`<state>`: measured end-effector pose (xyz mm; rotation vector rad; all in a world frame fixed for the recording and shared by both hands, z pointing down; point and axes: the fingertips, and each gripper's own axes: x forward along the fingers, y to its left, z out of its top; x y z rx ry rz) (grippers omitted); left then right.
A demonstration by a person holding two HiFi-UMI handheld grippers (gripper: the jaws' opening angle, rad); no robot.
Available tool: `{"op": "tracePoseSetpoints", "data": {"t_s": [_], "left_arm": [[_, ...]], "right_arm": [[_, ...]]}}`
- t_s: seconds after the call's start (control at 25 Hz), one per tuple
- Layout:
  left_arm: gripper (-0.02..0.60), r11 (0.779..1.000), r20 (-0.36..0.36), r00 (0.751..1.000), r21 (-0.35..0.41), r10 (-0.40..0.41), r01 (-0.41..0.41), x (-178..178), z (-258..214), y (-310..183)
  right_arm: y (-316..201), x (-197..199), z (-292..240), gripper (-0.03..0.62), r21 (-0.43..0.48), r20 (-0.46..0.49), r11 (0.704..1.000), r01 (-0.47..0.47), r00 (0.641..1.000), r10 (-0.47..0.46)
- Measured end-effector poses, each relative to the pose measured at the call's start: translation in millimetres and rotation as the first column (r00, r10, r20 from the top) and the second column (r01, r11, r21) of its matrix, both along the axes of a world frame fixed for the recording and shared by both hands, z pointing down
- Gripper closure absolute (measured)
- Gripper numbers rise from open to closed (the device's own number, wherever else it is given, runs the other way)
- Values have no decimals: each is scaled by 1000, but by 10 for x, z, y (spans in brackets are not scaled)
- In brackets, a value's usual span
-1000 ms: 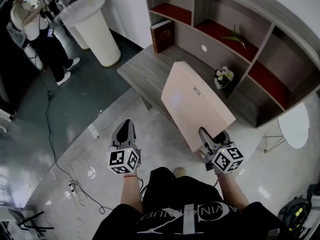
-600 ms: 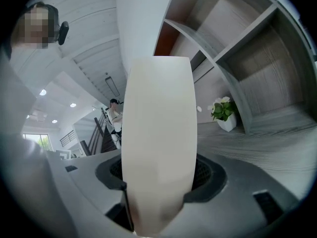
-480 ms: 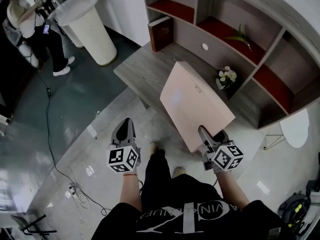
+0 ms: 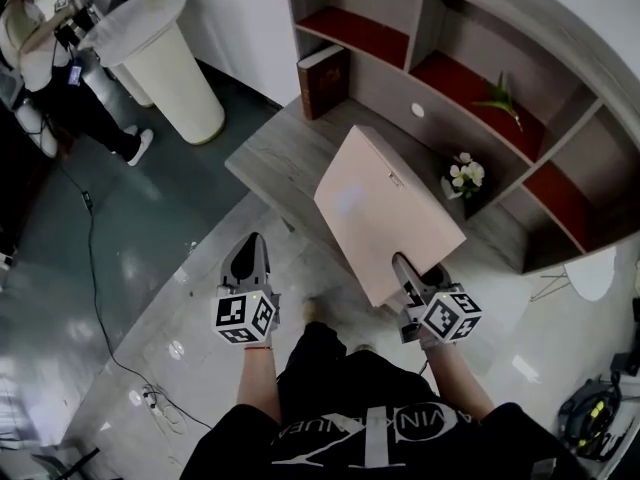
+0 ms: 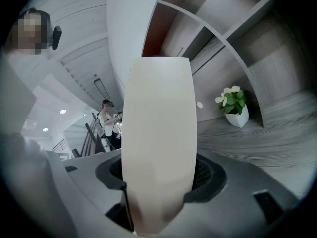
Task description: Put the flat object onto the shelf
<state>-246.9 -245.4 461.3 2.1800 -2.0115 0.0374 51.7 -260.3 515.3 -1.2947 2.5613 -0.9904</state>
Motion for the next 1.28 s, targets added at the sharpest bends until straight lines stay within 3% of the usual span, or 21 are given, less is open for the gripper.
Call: {"op": "tracePoseSetpoints", "data": {"t_s": [0.44,0.88,1.28], "left_arm": [[575,1000,0,1000,-20,20,-20,-453,38,-439],[575,996,11,997,-36,80,-79,-762,68,-820],[575,991,10,991,-9,130,-130,-1048,17,-1158]], "right_arm": [[-482,-424,145,303,-105,146,988,-110,981,125],[-834,-712,329,296,-291,338,929,-230,884,325],[-1061,-963,437,293,-335,386,900,-281,830,403]]}}
